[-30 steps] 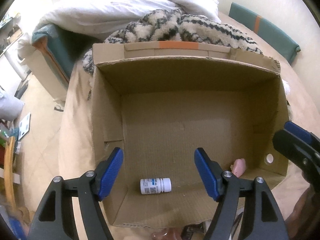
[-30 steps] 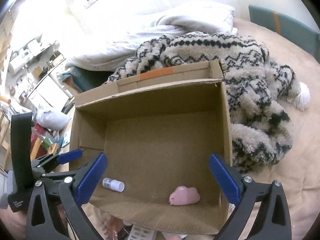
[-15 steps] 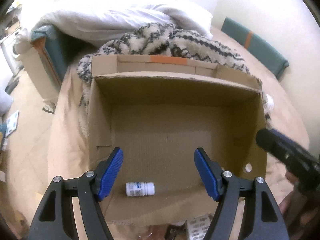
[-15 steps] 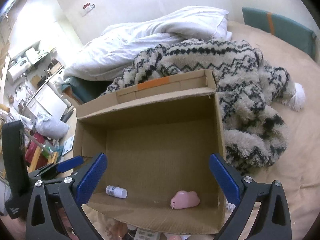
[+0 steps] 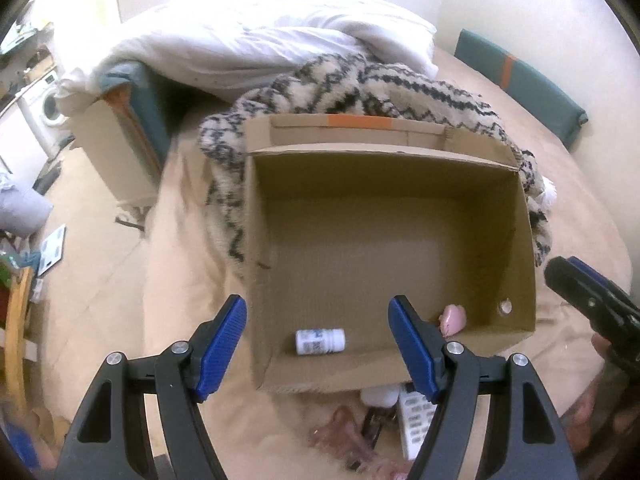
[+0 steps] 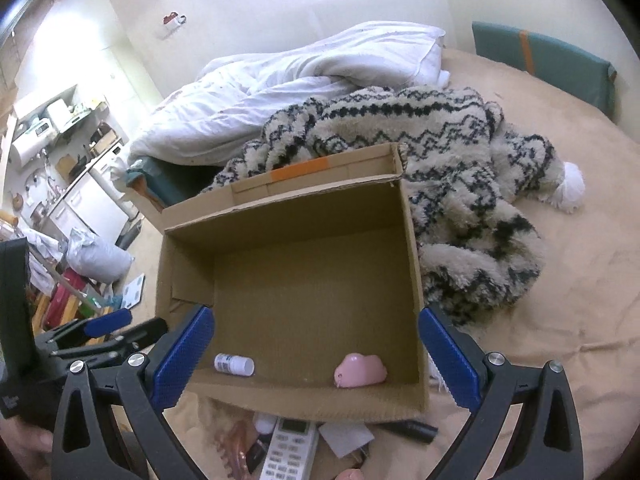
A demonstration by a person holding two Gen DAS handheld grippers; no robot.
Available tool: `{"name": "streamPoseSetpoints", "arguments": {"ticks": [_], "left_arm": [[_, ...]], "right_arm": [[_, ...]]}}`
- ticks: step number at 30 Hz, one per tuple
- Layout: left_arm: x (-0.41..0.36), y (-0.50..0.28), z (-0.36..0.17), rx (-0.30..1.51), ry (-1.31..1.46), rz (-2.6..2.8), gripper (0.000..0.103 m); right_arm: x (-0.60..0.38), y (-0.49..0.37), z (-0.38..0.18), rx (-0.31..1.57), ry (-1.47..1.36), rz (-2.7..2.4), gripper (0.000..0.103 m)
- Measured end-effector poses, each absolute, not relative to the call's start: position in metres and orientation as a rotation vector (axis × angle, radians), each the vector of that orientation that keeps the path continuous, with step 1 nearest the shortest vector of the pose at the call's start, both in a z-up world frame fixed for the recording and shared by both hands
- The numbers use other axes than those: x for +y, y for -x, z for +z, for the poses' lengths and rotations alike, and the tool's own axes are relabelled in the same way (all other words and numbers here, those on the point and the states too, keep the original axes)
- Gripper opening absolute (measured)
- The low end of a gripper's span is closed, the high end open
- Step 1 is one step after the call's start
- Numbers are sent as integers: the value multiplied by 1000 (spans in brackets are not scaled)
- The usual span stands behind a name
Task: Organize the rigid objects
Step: 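Withdraw the right tool and grasp the pink perfume bottle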
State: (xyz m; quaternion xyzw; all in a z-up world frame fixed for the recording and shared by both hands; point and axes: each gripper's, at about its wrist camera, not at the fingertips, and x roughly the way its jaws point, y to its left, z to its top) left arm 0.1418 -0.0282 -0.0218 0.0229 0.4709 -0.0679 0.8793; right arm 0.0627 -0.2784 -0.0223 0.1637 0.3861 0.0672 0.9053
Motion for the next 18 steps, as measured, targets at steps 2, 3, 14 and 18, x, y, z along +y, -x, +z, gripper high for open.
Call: {"name": "streamPoseSetpoints", "arguments": {"ticks": [2, 3, 14, 18], "left_arm": [[-22, -134, -19, 975, -55, -125, 71], [-19, -129, -17, 972, -54, -119, 71], [16, -97, -29, 1031, 28, -67, 71], [9, -94, -21, 979, -25, -43, 71]], "right_arm": [[-280, -53, -24, 805, -359, 139, 103], [-280, -48, -26, 814, -365, 140, 103], [-269, -6, -47, 911, -332, 124, 103], [-272, 7, -63, 999, -370, 60, 103]]}}
